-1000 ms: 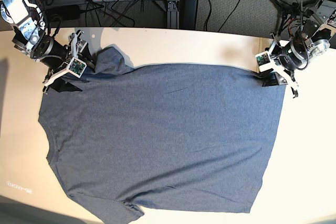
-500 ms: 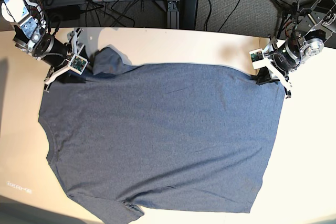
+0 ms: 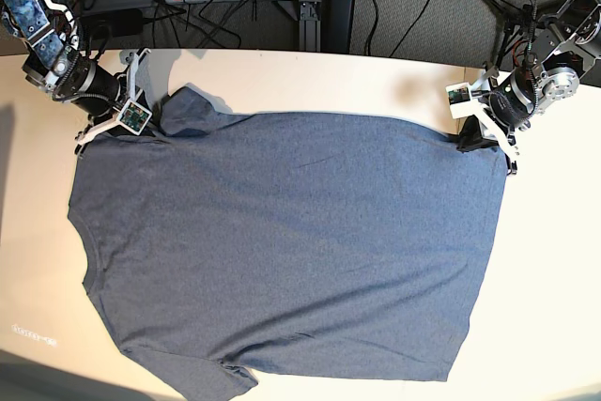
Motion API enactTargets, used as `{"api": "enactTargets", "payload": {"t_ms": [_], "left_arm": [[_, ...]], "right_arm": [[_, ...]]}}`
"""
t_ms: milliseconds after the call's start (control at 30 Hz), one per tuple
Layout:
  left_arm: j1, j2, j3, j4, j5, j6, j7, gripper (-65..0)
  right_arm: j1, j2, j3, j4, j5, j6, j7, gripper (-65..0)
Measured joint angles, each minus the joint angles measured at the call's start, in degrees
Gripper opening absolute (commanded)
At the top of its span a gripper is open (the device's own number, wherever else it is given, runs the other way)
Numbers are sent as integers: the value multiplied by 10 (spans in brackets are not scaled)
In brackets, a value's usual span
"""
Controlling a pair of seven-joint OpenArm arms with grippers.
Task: Fold the T-shirt properly
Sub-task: 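Lift the shoulder edge with both grippers and pull it across the shirt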
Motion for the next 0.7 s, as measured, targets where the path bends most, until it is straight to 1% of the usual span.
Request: {"api": "enactTargets", "payload": {"t_ms": [67,100,167,267,367,433,533,633,700], "left_arm": [[0,0,0,0,0,0,0,-650],[0,0,0,0,0,0,1,-650],[0,0,0,0,0,0,3,-650],[0,0,1,0,0,0,7,-650],[0,0,1,1,0,0,10,-650],[0,2,2,5,0,0,23,-650],[0,0,4,17,-2,-1,47,-650],[6,-21,7,36,-11,-7,55,-650],[9,-33,9,51,-16,-10,60,-650]], "right_arm": [[0,0,0,0,0,0,-2,-650],[0,0,0,0,7,0,-11,-650],[2,-2,1,5,29,0,-42,-650],[2,-2,1,5,56,0,-57,-650],[2,-2,2,12,59,0,-66,-650],[-2,-2,5,26,56,0,-88,-650],[-23,-2,26,53,64,0,-108,-650],[-54,-2,64,84,85,2,-129,-650],[-73,-3,87,104,88,4,-148,-650]]}}
